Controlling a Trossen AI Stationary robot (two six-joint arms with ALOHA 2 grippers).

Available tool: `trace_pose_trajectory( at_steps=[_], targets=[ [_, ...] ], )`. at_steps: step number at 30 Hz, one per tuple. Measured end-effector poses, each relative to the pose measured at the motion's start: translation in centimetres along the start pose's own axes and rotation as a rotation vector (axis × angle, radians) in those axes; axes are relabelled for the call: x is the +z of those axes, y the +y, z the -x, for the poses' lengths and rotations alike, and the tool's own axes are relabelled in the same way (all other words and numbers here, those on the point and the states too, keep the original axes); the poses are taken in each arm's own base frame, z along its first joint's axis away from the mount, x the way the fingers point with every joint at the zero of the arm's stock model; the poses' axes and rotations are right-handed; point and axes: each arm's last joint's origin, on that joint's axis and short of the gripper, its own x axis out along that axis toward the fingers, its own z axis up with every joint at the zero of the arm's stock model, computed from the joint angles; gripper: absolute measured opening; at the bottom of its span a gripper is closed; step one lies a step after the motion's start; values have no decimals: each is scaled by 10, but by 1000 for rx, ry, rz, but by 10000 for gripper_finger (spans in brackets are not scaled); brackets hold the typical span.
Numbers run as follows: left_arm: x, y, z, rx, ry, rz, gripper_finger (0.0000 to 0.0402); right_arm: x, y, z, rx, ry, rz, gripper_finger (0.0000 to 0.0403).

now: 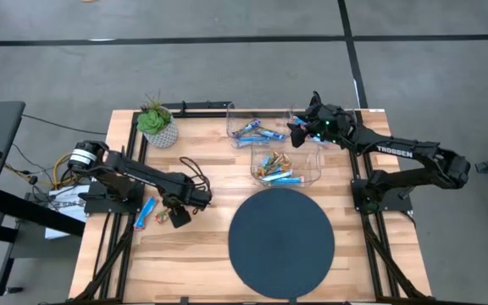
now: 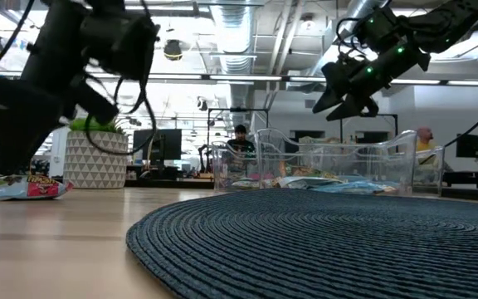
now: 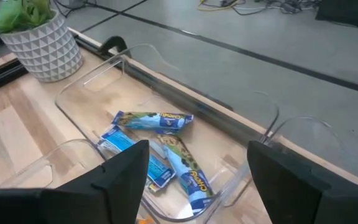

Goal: Pick and place Granola Bars by type
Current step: Put the red granola bar into the top right transparent bin

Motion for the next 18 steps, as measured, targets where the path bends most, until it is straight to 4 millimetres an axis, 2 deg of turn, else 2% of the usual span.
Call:
trace_pose_trajectory(
  at_steps=[6,11,14,18],
  targets=[
    [0,0,-24,-60,-11,5,232,0,2,0,10,-1,4,266],
    [-1,1,-34,-77,-22,11,221,0,3,0,14,0,4,266],
    [-1,0,-34,-84,-25,3,190,0,4,0,28,2,5,266],
    [1,-1,-34,-101,-36,-16,125,-1,10,1,53,-2,16,266]
  ],
)
